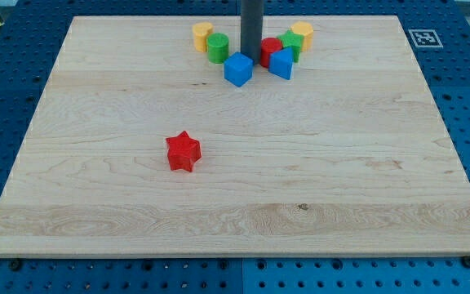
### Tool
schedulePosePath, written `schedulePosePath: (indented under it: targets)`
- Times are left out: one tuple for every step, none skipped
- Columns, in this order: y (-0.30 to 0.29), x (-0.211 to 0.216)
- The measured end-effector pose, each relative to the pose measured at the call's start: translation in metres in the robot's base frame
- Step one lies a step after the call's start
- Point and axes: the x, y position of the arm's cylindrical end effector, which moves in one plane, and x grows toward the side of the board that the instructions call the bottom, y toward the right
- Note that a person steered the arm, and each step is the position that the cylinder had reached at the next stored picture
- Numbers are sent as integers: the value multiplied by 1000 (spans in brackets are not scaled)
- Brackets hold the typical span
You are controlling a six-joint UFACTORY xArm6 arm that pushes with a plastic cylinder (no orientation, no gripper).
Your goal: Push the blue cube slightly down
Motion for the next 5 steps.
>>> schedulePosePath:
  targets:
    - [6,9]
    - [3,-5]
    - [-16,-18]
    - [-28,-9]
    - [-28,17]
